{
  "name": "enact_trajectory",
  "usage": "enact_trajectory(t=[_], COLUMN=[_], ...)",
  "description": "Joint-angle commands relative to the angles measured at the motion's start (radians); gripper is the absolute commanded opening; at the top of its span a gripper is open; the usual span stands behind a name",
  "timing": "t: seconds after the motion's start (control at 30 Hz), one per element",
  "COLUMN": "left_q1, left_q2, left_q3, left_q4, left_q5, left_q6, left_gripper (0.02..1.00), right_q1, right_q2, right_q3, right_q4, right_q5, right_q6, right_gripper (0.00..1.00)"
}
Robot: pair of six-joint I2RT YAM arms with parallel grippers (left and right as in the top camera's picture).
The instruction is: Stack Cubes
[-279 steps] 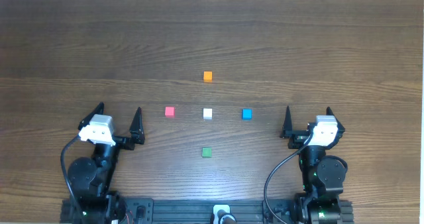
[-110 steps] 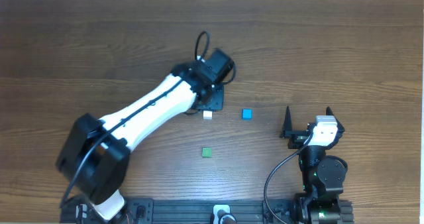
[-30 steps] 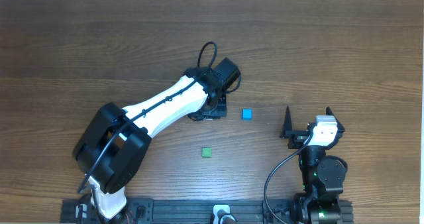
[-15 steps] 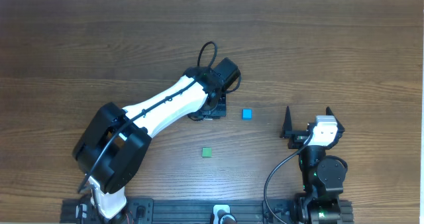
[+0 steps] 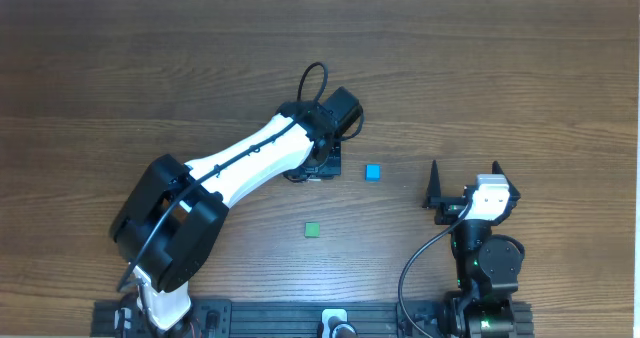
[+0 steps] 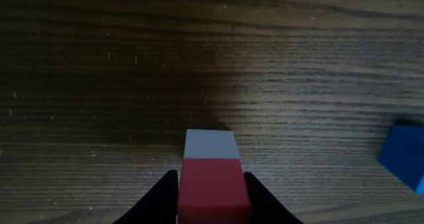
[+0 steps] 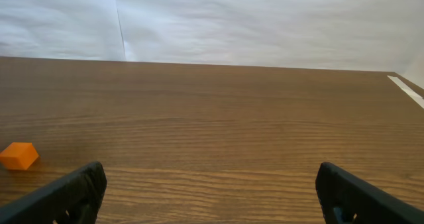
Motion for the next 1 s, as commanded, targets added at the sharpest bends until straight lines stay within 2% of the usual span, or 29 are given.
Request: enact_trajectory(t=[0.03,0.2,0.3,0.33,0.43,0.47,0.7,0.8,1.0], left_q1=[-0.003,-0.003,-0.003,-0.003,-0.003,-0.003,0.008,0.040,0.125], left_q2=[0.014,0.014,0.014,0.014,0.014,0.014,0.015,0.051,0.187], left_q3=[0.017,0.017,0.017,0.017,0.017,0.017,0.165,0.306,0.495], left_q4=[0.002,0.002,0.002,0.002,0.002,0.002,-0.074,-0.140,-0.174], left_q5=[-0.016,-0.016,-0.016,-0.016,-0.016,-0.016,-0.053,-0.091,-0.094], left_q6=[-0.010,-0.010,-0.010,-0.010,-0.010,-0.010,-0.009,0.003,0.057], left_gripper=[0.327,0.334,0.393,0.428,0.682,0.713,0.728,0.728,0.704], right_q1=[0.006,0.006,0.006,0.006,0.006,0.006,0.006,0.006,0.006], right_q2=[-0.007,-0.007,-0.007,-0.007,-0.007,-0.007,-0.007,-0.007,-0.007], right_q3=[-0.006,-0.006,-0.006,-0.006,-0.006,-0.006,-0.006,-0.006,-0.006], right_q4=[-0.002,-0.002,-0.002,-0.002,-0.002,-0.002,-0.002,-0.002,-0.002], right_q5=[-0.008,-0.008,-0.008,-0.008,-0.008,-0.008,-0.008,-0.008,-0.008], right_q6=[-0.004,-0.004,-0.004,-0.004,-0.004,-0.004,-0.004,-0.004,-0.004], right_gripper=[0.991,0.993,0.991,0.993,0.991,0.991,0.993,0.991,0.993])
